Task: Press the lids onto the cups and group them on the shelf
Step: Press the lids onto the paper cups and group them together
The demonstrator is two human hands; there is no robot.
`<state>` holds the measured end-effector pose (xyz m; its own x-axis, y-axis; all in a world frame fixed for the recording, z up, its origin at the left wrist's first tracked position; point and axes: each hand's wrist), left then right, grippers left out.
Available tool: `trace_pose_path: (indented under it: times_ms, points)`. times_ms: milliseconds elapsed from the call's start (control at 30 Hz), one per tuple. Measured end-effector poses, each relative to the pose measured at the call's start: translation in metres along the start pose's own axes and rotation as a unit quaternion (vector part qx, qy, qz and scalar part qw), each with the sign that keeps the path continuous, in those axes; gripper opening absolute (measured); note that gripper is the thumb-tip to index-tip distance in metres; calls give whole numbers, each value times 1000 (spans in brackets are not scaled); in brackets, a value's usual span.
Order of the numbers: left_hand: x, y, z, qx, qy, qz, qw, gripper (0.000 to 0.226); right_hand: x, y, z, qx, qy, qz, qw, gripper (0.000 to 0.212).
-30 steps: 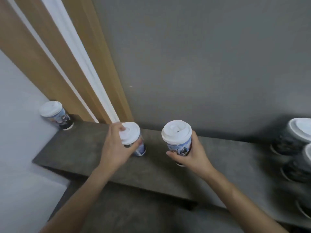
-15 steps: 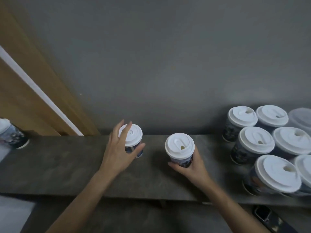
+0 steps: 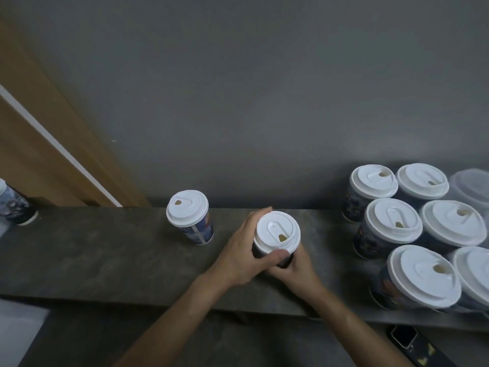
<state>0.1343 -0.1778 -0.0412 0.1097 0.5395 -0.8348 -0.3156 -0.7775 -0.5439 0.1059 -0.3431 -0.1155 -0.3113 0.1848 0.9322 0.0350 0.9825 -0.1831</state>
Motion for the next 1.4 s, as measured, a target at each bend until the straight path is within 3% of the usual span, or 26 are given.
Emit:
trace_pose_path:
  times_ms: [133, 233, 367, 600, 833, 1067, 1300, 1400]
  points:
    - [4, 12, 1, -36, 8, 67, 997, 80, -2, 0, -1, -1, 3, -14, 1000, 85]
    - [0, 11, 2, -17, -9, 105, 994, 73, 1, 0, -1, -8, -8, -20, 1000, 83]
    - [-2, 9, 5, -9, -31, 86, 996, 59, 3, 2, -1, -13, -14, -29, 999, 84]
    - [-5, 2, 0, -2, -30, 41, 999, 73, 5, 3, 0, -20, -27, -22, 999, 90]
    - [-11, 21, -2, -87, -9, 77, 993, 77, 0, 4, -2, -14, -37, 1, 999, 83]
    - [-15, 0, -11, 10, -45, 50, 998, 87, 2, 5, -3, -31, -35, -1, 999, 85]
    - [-10, 14, -1, -49, -38, 123, 990, 79, 2, 6, -1, -34, -32, 13, 999, 92]
    - [-9, 7, -6, -22, -38, 117, 992, 80, 1, 5, -1, -35, -32, 19, 999, 91]
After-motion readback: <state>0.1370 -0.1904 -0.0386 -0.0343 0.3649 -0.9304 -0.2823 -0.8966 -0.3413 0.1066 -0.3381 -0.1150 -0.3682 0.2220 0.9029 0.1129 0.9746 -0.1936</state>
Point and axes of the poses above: each hand's wrist, its own z-axis away from the middle knuckle, its own y-axis out of the palm, x = y × z, and after that the axes turned 14 degrees about -y, right-handed
